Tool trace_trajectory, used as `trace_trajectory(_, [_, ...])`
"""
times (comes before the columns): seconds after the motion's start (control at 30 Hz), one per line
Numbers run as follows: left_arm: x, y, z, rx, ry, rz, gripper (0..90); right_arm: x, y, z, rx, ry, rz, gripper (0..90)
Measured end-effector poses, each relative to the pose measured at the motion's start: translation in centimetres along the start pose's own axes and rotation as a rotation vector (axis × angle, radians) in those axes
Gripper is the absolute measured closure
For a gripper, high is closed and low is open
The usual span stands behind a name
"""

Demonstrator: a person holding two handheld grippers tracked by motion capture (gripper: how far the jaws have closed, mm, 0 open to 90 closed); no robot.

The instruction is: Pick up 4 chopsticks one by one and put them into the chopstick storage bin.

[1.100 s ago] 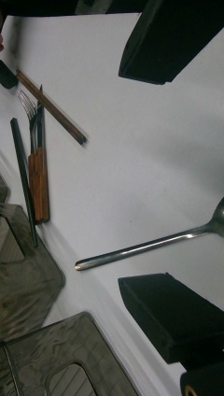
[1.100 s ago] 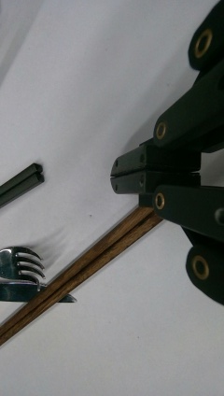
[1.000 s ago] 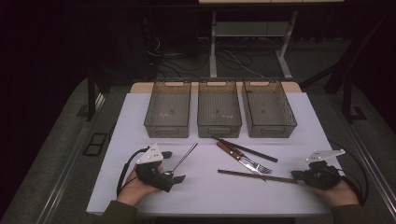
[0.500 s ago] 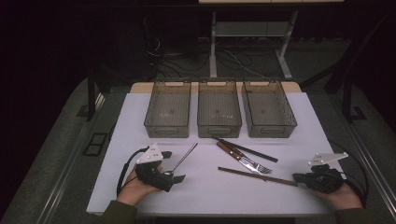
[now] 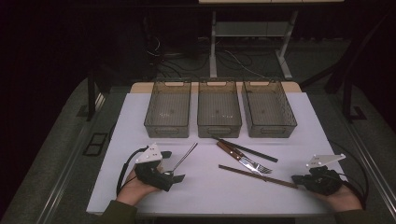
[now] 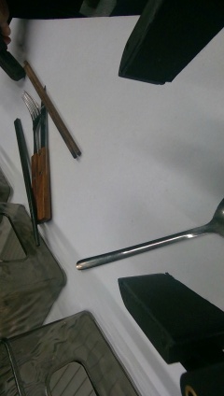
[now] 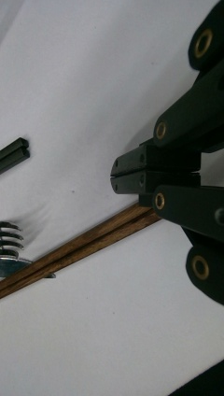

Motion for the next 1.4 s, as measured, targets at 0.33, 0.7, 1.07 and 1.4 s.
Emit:
trace_trajectory(0.33, [0.0,0.0,0.0,-0.001,0.001,-0.003,1.0,0.4,-0.1,-0.5,-0.004,-0.013,-0.004,88.9])
trace_trajectory(0.7, [0.0,-0.1,0.1,0.000,0.000,-0.004,1.0,0.5,-0.3,-1.1,0.008,-0.042,-0.001,88.7])
trace_trajectory(1.07, [0.0,0.0,0.1,-0.001,0.002,-0.006,1.0,-0.9,0.0,-6.3,-0.260,-0.145,0.080,85.2])
trace_trajectory(1.4, [0.0,-0.1,0.0,0.001,0.001,-0.004,1.0,-1.0,1.6,-7.8,-0.238,-0.212,0.022,85.2])
Point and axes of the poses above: each handheld gripper's, and its own axes: y roughly forward along the jaws, x roughly out of its underside, z roughly to its right, the point moved 4 cm from there along y, roughly forward along the jaws, and after that the axes turned 10 degrees about y, right-handed, at the moved point
